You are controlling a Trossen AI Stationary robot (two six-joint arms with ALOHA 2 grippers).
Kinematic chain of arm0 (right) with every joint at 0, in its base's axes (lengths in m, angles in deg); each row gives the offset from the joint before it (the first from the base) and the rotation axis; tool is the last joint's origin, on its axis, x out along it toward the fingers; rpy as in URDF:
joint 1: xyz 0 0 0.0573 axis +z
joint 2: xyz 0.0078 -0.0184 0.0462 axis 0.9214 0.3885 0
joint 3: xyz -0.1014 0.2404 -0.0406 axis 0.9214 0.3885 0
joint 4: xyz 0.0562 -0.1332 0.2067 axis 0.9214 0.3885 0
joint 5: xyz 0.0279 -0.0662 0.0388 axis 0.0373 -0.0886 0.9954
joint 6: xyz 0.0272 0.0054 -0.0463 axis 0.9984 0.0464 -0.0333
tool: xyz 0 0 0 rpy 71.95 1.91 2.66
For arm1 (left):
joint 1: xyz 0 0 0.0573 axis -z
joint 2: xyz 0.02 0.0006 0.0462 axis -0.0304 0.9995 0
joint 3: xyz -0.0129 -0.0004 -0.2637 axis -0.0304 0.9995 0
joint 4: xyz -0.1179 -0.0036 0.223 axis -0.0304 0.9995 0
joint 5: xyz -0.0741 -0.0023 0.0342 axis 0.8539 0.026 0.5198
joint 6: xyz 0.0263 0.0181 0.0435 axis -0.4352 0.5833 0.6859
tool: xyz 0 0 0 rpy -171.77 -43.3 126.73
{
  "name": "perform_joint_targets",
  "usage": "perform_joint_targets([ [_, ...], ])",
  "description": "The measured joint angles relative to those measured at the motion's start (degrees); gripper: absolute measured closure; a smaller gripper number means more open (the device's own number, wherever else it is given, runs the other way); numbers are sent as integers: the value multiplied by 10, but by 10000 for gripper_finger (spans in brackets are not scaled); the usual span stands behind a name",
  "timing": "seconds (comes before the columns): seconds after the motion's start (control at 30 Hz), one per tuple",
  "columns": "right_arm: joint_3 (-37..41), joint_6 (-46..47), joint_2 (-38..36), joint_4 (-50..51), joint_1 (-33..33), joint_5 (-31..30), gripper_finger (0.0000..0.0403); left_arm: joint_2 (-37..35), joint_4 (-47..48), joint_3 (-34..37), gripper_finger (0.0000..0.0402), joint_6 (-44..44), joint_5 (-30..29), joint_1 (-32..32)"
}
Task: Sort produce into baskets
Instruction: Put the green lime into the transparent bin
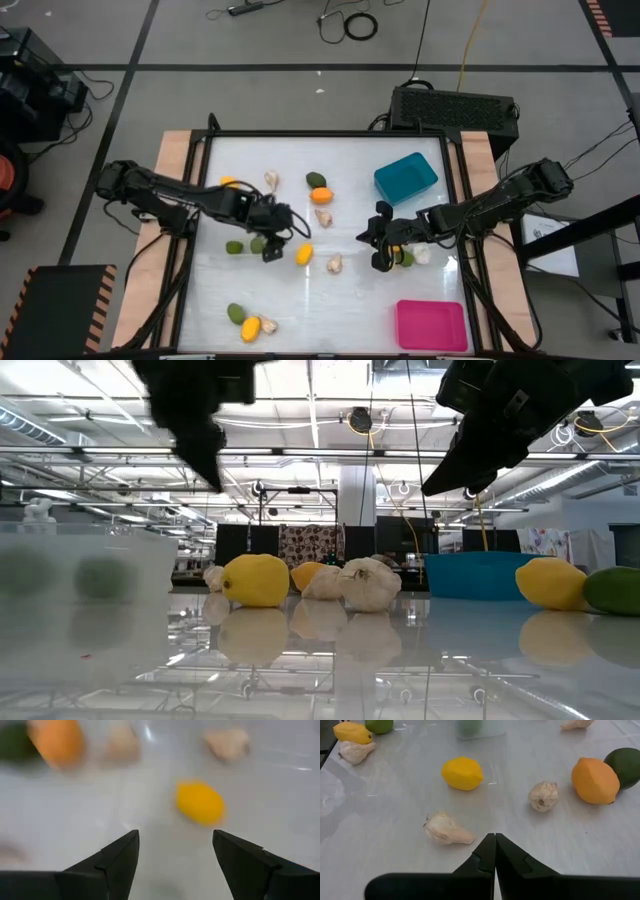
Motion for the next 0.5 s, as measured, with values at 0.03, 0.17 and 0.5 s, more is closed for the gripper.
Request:
perform_joint_targets([
  [0.03,0,0,0,0,0,0,403,1,-18,0,144,45,-17,-7],
  [0.17,0,0,0,0,0,0,403,18,-66,0,144,198,-72,-63],
  [0.5,0,-1,0,-7,0,0,403,117,-114,-64,144,474,-24,-238],
])
